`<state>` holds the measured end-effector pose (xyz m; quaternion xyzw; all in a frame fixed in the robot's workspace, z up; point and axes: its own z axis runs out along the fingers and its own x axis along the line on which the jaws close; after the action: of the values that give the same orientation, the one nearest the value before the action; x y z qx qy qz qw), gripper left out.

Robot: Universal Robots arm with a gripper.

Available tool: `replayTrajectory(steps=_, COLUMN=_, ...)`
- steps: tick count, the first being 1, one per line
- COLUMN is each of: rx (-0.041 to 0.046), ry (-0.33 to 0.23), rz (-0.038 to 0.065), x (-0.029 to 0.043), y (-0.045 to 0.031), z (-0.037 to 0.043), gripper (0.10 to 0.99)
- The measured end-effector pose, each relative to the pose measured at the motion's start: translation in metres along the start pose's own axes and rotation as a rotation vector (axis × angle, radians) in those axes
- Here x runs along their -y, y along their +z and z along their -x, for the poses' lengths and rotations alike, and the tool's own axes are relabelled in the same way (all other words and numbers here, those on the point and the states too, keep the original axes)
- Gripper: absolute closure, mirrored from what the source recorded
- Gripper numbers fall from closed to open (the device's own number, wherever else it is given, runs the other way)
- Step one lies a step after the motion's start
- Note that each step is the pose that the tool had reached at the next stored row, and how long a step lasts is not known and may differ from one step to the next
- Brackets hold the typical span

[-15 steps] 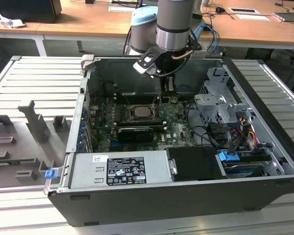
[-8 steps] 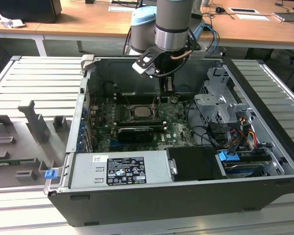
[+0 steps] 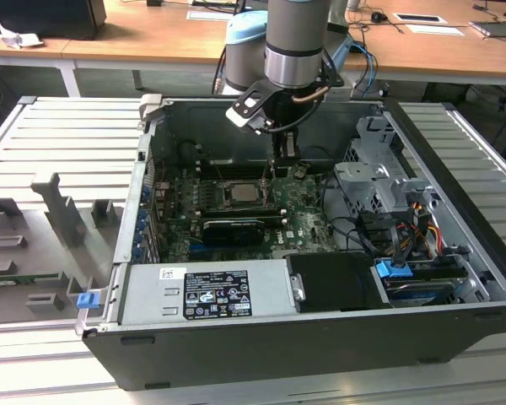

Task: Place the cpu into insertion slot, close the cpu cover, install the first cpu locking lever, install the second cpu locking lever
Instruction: 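Close the cpu cover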

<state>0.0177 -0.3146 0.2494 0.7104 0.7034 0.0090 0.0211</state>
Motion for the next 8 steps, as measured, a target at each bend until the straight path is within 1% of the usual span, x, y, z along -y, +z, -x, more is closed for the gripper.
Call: replayTrajectory(steps=8, rx=0.0, ry=0.0, rz=0.0, x=0.0035, y=-0.0001, z=0.0, gripper=0.98)
